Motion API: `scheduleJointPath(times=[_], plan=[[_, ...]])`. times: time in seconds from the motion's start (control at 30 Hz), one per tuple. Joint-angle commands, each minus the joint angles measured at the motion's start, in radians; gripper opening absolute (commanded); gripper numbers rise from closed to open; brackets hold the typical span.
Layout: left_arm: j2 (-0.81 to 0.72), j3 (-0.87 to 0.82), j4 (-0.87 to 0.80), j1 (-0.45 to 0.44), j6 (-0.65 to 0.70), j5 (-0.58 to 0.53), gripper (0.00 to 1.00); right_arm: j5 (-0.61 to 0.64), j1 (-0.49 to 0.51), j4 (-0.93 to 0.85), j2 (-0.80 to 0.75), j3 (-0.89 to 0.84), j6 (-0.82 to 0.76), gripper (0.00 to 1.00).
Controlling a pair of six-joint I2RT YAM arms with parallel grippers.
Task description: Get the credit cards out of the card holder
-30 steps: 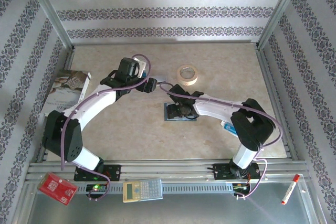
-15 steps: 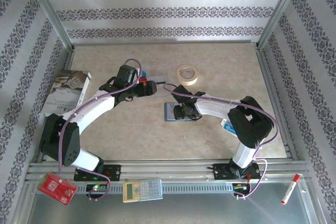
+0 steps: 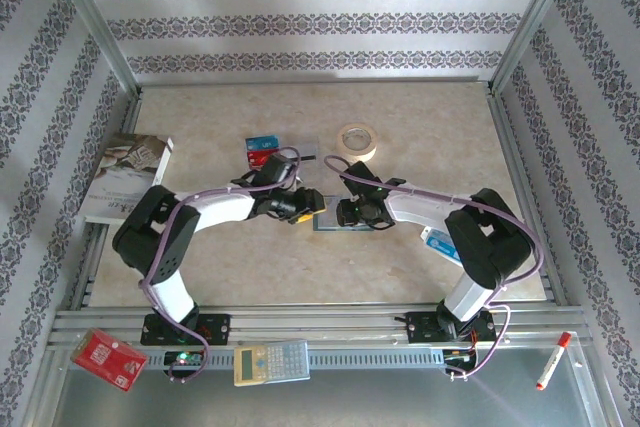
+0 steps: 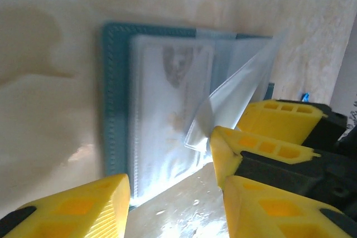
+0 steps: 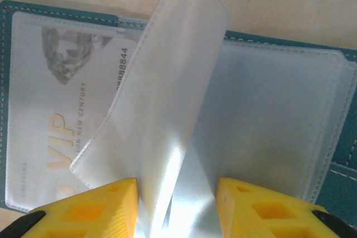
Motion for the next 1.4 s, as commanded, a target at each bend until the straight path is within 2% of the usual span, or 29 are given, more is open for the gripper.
scheduleJointPath(times=[0.0, 0.13, 0.33, 0.5, 0.9, 1.1, 1.37], plan=[[0.04, 0.032, 0.105, -0.031, -0.094, 0.037, 0.47, -0.045, -0.022, 0.0, -0.015, -0.045, 0.004, 0.44], [0.07, 0.049, 0.066, -0.048, -0.107, -0.004, 0.46, -0.064, -0.041, 0.021, -0.041, -0.068, 0.023, 0.42], [0.115, 0.063, 0.006, -0.056, -0.109, -0.006, 0.46, -0.125, -0.087, 0.086, -0.091, -0.118, 0.071, 0.39], [0.102, 0.065, -0.079, -0.055, -0.078, -0.064, 0.46, -0.104, -0.119, 0.079, -0.152, -0.143, 0.107, 0.37], [0.099, 0.143, -0.143, -0.059, 0.001, -0.006, 0.46, 0.176, -0.163, -0.082, -0.401, -0.175, 0.224, 0.41], [0.11, 0.232, -0.179, -0.082, 0.062, 0.016, 0.4, 0.159, -0.168, -0.046, -0.521, -0.194, 0.212, 0.43], [0.24, 0.344, -0.062, -0.129, 0.036, 0.118, 0.39, 0.136, -0.183, -0.043, -0.558, -0.212, 0.226, 0.43]])
